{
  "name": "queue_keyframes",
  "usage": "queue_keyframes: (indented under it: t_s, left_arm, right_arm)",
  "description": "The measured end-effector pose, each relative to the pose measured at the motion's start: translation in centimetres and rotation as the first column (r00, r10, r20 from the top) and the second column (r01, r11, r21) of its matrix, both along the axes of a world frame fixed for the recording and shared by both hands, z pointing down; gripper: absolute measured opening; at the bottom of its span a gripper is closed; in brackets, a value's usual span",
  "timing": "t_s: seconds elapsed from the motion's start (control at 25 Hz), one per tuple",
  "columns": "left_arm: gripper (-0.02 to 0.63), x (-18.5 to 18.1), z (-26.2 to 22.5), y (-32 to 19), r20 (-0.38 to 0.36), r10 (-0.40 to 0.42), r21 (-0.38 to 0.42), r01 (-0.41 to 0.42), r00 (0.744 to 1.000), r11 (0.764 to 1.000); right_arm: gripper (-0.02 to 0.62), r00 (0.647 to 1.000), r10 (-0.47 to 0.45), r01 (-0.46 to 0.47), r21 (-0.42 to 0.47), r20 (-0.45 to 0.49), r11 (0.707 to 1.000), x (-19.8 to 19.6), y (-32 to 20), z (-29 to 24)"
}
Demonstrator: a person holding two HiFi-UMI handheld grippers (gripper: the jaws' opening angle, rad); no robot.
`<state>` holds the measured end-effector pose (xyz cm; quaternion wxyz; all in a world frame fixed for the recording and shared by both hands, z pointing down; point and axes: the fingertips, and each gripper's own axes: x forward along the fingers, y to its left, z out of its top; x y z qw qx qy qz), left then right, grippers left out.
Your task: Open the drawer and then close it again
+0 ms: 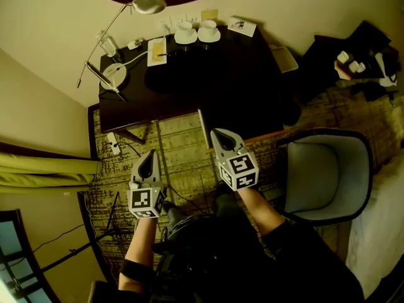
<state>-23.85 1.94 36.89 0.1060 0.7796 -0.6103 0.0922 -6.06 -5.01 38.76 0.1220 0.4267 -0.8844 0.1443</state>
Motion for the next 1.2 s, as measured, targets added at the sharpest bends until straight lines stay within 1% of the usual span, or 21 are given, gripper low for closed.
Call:
queue_keyframes:
  t_s: [0.2,0.32,0.52,0.68,0.84,1.0,1.12,1.2]
  left_arm:
    - [0.000,2.0,0.6,-0.3,0.021,0.022,0.008,-0.022,1.000,1.000]
    - [0.000,4.1,0.2,-0.6,0.000,-0.006,0.009,0.006,1.000,1.000]
    - [0.000,7.4,0.7,-0.5,0.016,-0.008,0.006,0.008,1.000,1.000]
    - [0.000,9.8,0.7,-0.8,0.012,-0.020,-0.002,0.020,1.000,1.000]
    - [0.000,11.7,1.5,-0.7,0.027,0.035,-0.029,-0.034,0.999,0.999]
    - [0.000,12.7,2.4,-1.4,0.008,0.096,-0.052,-0.095,0.995,0.994]
    - [0.000,13.6,2.7,-2.0,0.009,0.164,-0.053,-0.163,0.986,0.985]
    - [0.000,14.2,3.1,-2.4,0.010,0.203,-0.049,-0.203,0.979,0.978]
  right_arm:
    - [0.000,1.000,0.002,-0.002,0.003,-0.009,1.000,2.5,-0.1,0.5]
    - [0.000,0.999,-0.001,0.002,0.015,-0.037,1.000,4.8,0.0,0.9]
    - [0.000,0.999,0.002,-0.002,-0.013,-0.051,1.000,9.2,0.0,2.5]
    - [0.000,0.998,0.003,-0.005,-0.032,-0.066,0.999,12.0,-0.6,3.8]
    - [0.000,0.996,0.049,-0.054,-0.069,-0.073,0.996,13.9,-1.0,5.5]
    - [0.000,0.991,0.091,-0.099,-0.079,-0.101,0.992,14.6,-1.5,6.4]
    - [0.000,0.985,0.141,-0.152,-0.110,-0.101,0.982,15.3,-1.1,7.1]
    - [0.000,0.980,0.162,-0.176,-0.122,-0.118,0.977,16.0,-1.1,7.5]
